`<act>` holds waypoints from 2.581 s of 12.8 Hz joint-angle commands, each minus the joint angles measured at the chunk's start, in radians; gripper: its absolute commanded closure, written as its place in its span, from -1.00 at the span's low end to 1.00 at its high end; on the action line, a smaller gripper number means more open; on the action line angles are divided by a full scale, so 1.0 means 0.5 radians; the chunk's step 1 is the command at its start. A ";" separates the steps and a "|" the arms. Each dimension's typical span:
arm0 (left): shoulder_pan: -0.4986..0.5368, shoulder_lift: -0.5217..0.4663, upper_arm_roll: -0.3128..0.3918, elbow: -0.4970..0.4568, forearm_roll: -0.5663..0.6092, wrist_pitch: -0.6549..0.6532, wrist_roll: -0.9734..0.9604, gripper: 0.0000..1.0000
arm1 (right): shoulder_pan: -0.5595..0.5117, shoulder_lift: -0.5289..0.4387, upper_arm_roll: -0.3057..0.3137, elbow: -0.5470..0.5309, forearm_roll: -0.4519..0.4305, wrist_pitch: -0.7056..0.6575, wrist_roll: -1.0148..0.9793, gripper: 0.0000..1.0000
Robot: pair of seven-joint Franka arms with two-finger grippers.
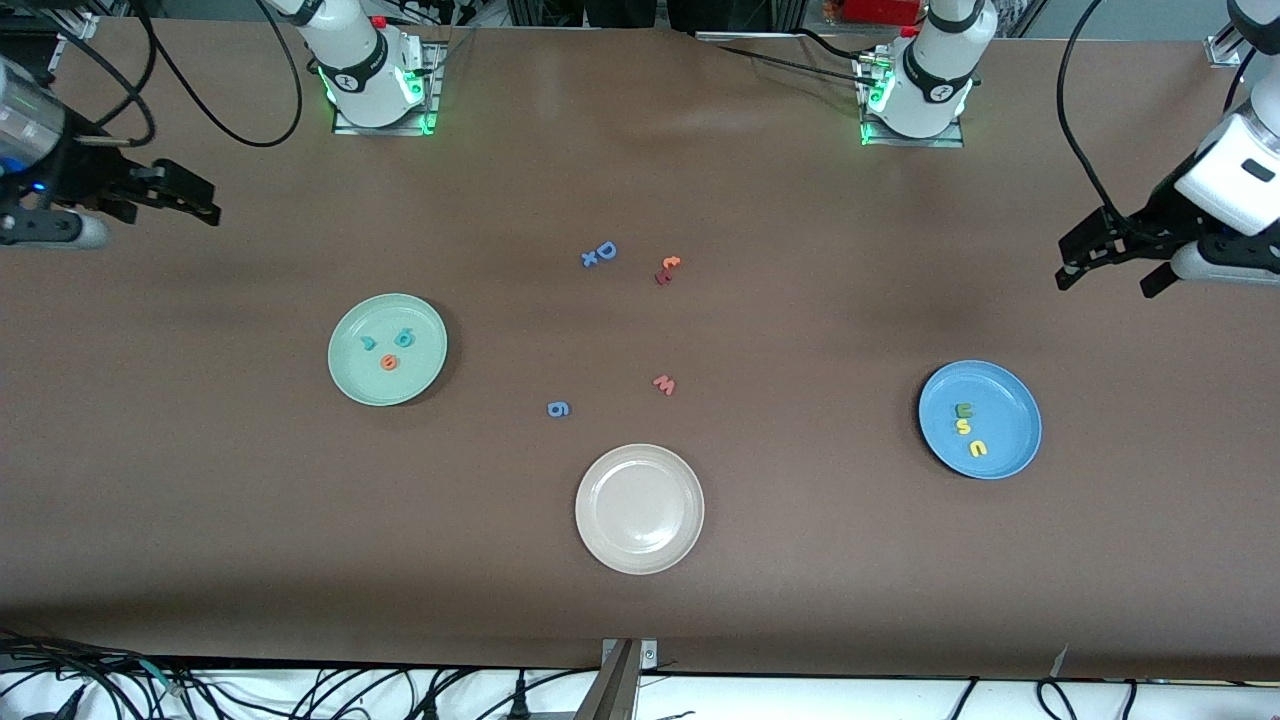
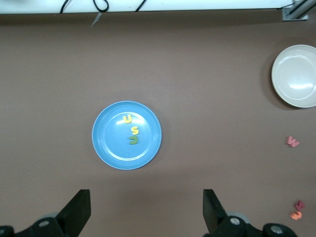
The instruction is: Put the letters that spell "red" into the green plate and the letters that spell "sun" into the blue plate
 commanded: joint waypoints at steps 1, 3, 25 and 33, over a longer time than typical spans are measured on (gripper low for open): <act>0.019 -0.055 -0.061 -0.034 0.036 -0.074 -0.092 -1.00 | -0.088 -0.029 0.060 -0.038 -0.025 0.049 -0.058 -1.00; 0.022 -0.043 -0.058 -0.028 0.045 -0.080 -0.089 -1.00 | -0.088 -0.029 0.060 -0.044 -0.028 0.067 -0.125 -1.00; 0.138 0.046 -0.058 0.030 0.232 -0.074 -0.092 -1.00 | -0.088 0.026 0.011 -0.001 -0.056 0.175 -0.141 -1.00; 0.138 0.043 -0.058 0.033 0.220 -0.077 -0.092 -1.00 | -0.092 0.042 0.011 -0.001 -0.056 0.169 -0.141 -1.00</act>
